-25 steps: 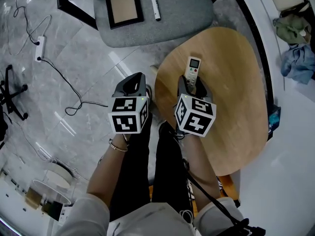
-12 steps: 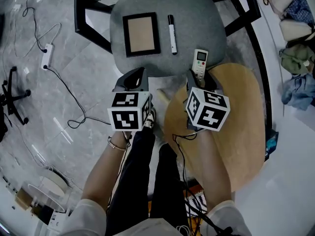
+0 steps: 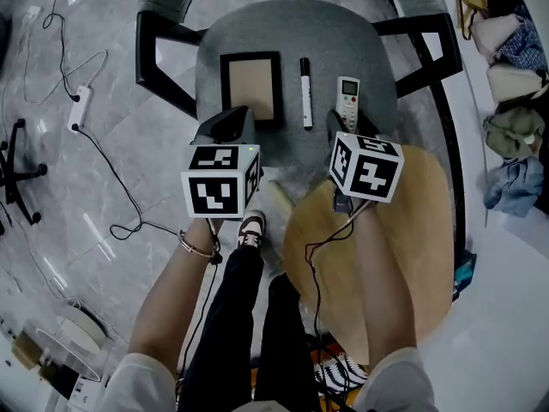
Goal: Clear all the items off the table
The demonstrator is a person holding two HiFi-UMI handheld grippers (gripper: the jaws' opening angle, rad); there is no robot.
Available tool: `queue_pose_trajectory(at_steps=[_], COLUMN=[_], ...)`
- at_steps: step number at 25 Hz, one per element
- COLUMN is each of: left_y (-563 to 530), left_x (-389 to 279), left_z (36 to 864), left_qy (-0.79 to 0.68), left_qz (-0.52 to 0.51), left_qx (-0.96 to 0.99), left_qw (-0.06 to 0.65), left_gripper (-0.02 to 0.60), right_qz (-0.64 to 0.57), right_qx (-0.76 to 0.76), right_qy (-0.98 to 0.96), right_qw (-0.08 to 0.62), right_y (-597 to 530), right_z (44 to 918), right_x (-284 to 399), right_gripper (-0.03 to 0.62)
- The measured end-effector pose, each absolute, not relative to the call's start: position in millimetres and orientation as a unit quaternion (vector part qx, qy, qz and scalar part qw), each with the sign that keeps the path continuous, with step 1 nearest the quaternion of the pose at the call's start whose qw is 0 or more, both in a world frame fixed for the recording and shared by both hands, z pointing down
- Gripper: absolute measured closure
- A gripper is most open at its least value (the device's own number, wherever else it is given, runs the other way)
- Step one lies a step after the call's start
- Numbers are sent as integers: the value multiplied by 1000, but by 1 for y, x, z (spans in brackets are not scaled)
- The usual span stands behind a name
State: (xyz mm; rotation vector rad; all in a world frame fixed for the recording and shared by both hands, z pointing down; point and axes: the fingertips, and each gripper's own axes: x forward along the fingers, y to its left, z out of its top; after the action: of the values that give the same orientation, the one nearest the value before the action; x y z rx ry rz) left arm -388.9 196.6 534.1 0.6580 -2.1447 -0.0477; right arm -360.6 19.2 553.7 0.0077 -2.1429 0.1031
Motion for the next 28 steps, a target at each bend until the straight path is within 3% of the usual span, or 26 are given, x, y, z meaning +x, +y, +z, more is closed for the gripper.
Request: queue_pose_trajectory(at_steps=[17, 28], left_y=[212, 230], left_x=[-391, -360], left_z=[535, 523], left_qy=[-863, -862], left_qz=[-26, -17], left_qx=[257, 257], left_qw=[434, 436], left_gripper=[574, 574], right_qz=[-25, 32], right_qx=[-4, 12], right_qy=[-873, -888], right_qw=[487, 459], right_y=[18, 15], right_z=[570, 530], right_x=[-388, -349], right_gripper=[361, 356])
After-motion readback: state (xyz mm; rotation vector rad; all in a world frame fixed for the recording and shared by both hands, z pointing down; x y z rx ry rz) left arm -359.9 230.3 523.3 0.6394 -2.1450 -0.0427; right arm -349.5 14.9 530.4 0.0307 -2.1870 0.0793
